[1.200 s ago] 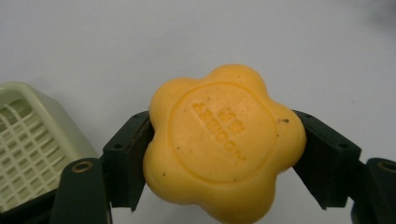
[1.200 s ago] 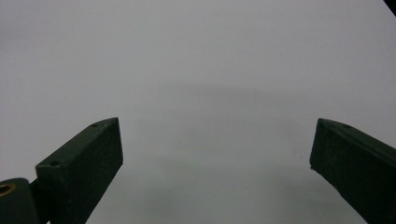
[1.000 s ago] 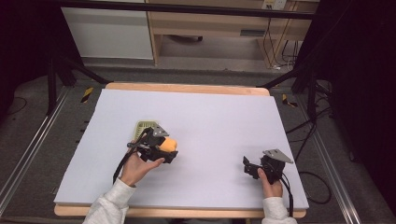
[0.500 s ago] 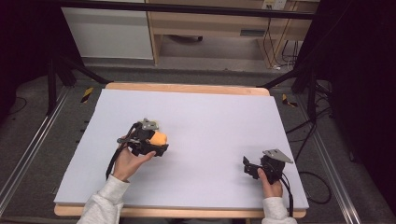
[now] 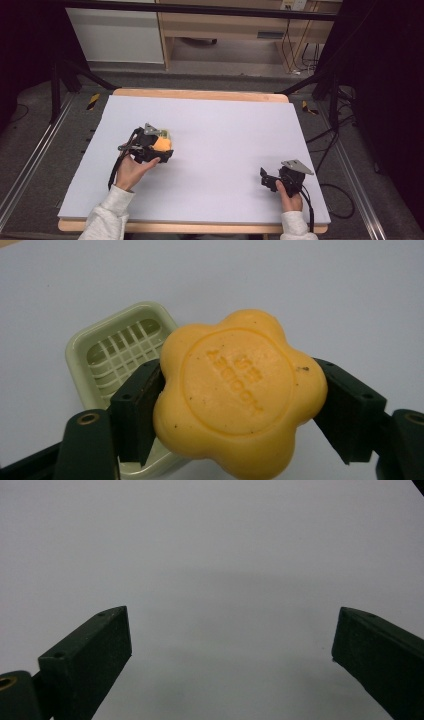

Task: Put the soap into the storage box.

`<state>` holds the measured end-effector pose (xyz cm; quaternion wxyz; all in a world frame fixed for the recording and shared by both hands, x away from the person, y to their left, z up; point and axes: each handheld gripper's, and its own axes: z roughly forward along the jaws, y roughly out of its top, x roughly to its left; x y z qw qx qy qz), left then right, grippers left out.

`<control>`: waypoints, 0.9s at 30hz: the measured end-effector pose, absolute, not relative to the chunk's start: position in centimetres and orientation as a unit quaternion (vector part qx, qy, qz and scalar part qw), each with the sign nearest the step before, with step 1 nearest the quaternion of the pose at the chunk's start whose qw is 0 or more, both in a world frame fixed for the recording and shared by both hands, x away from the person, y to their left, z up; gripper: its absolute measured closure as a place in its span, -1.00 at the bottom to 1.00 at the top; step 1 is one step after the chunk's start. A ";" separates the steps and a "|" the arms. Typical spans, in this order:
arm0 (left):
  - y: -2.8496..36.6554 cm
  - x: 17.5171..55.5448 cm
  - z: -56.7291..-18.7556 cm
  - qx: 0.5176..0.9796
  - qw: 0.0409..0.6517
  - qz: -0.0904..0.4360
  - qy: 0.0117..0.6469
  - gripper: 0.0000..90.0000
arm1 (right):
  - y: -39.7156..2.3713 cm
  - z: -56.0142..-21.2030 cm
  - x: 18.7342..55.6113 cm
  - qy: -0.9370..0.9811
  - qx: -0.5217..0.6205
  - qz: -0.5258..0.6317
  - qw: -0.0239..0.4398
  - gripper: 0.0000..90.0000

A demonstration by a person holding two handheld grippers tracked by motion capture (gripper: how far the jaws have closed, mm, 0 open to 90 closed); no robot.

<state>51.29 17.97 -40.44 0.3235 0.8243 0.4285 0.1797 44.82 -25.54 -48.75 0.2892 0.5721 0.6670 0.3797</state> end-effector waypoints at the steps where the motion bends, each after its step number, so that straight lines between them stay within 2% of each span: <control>1: 18.0 51.3 -40.5 0.822 0.325 0.181 0.432 -0.41 | -25.5 -48.8 44.8 0.667 0.572 0.380 0.289 -0.93; 27: 19.8 53.9 -42.0 0.805 0.302 0.202 0.468 -0.41 | -25.5 -48.8 44.9 0.668 0.573 0.379 0.285 -0.93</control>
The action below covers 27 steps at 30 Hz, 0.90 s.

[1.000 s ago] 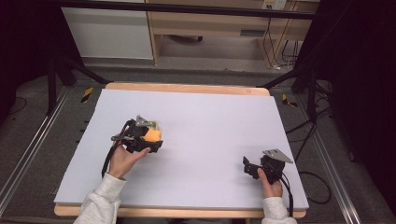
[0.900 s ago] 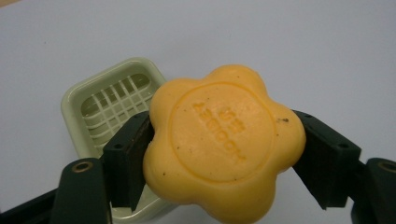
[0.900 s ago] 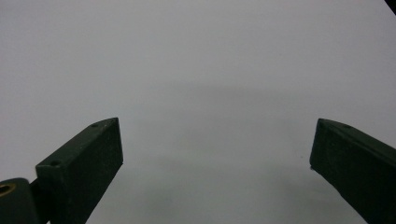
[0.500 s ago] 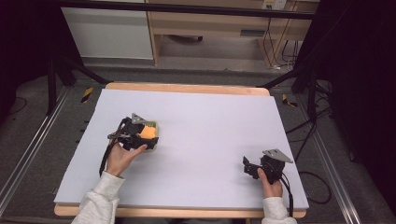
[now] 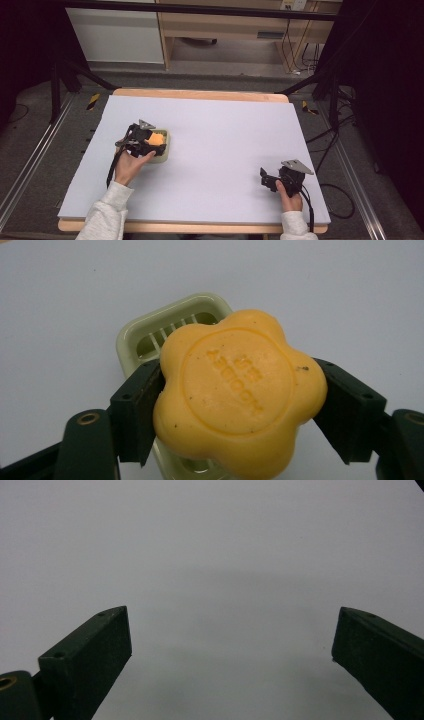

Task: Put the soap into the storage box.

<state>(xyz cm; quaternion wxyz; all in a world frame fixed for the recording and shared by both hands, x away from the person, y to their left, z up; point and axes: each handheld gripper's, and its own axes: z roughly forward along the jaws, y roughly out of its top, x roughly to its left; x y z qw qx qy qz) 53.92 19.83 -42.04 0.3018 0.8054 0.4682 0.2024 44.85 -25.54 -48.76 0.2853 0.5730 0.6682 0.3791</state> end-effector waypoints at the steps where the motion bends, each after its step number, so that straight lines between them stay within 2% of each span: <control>1: 19.9 54.1 -42.1 0.805 0.301 0.203 0.469 -0.41 | -25.6 -48.8 44.9 0.668 0.573 0.379 0.286 -0.93; 27: 20.2 55.7 -43.7 0.805 0.287 0.187 0.484 -0.41 | -25.6 -48.8 44.9 0.667 0.574 0.378 0.287 -0.93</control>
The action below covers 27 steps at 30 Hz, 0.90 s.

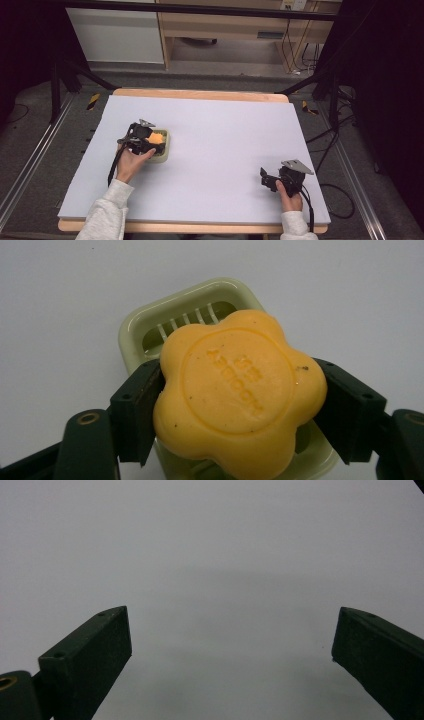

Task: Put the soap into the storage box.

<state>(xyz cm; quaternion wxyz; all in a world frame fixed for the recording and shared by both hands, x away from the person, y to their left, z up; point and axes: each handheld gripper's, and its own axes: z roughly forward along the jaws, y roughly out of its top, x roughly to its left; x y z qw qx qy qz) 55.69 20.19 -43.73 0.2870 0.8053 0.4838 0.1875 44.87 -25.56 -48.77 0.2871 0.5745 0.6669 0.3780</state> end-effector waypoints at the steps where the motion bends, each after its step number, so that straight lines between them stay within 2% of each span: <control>1: 20.1 55.7 -43.8 0.805 0.288 0.188 0.484 -0.41 | -25.6 -48.8 44.9 0.667 0.574 0.378 0.288 -0.93; 27: 20.0 55.8 -44.4 0.809 0.277 0.184 0.484 -0.41 | -25.5 -48.8 44.9 0.667 0.574 0.377 0.288 -0.93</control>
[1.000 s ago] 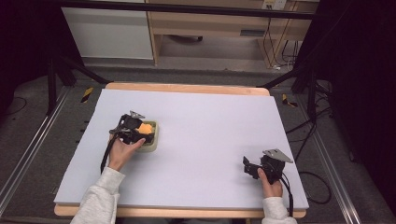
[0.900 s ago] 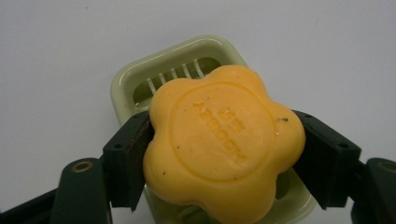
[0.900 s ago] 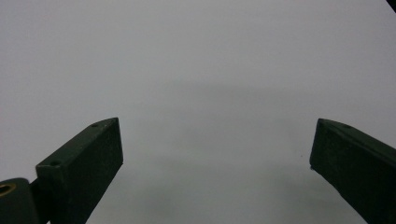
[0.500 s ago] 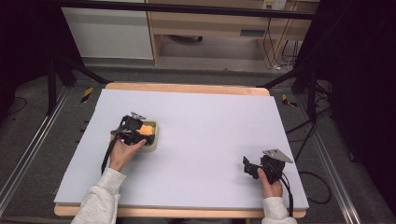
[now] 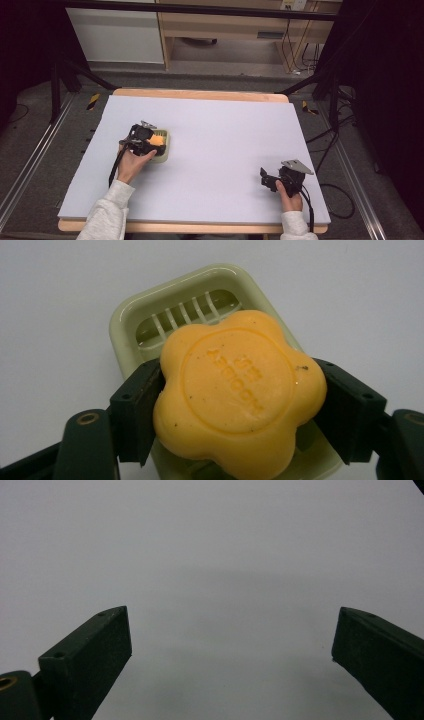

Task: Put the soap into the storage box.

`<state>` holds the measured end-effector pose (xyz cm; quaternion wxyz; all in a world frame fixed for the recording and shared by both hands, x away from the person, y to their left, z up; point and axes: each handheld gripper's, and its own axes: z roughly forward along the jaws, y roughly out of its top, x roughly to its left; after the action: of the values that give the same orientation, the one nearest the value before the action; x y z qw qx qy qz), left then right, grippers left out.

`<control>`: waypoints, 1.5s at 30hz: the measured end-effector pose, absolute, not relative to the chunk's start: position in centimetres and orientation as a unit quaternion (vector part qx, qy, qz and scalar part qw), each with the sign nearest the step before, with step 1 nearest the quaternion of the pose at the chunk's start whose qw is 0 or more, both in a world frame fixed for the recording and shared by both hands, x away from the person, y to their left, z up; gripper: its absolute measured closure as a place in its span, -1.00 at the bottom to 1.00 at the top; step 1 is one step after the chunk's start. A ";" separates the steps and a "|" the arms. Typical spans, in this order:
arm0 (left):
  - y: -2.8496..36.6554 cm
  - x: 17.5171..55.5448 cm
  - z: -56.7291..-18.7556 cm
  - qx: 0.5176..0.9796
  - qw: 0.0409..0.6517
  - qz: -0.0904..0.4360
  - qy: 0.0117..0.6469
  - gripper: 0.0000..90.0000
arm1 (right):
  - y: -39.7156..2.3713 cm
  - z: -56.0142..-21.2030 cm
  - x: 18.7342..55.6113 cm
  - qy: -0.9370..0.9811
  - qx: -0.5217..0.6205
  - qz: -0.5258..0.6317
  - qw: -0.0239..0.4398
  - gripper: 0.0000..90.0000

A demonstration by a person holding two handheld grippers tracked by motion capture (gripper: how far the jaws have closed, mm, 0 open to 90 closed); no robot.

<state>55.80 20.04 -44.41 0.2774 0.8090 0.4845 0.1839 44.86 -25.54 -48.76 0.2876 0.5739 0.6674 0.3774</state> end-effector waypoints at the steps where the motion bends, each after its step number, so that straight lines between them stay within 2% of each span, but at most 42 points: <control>1: 20.0 55.8 -44.4 0.809 0.277 0.184 0.484 -0.41 | -25.5 -48.7 44.8 0.667 0.574 0.377 0.287 -0.93; 10: 20.0 55.8 -44.5 0.808 0.278 0.189 0.483 -0.42 | -25.5 -48.7 44.8 0.667 0.574 0.378 0.287 -0.93; 16: 20.2 55.5 -43.8 0.801 0.295 0.195 0.483 -0.53 | -25.5 -48.7 44.8 0.667 0.575 0.378 0.287 -0.93; 28: 20.0 54.4 -42.8 0.800 0.315 0.204 0.469 -0.54 | -25.5 -48.8 44.9 0.667 0.574 0.377 0.287 -0.93; 38: 19.8 51.9 -42.5 0.796 0.341 0.215 0.452 -0.54 | -25.5 -48.8 44.9 0.666 0.575 0.378 0.289 -0.93; 45: 21.0 50.1 -42.3 0.784 0.362 0.223 0.452 -0.53 | -25.5 -48.7 44.8 0.665 0.575 0.377 0.290 -0.93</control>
<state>50.10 21.00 -42.35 0.3624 0.7839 0.4519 0.2234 44.82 -25.53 -48.75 0.2904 0.5752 0.6651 0.3774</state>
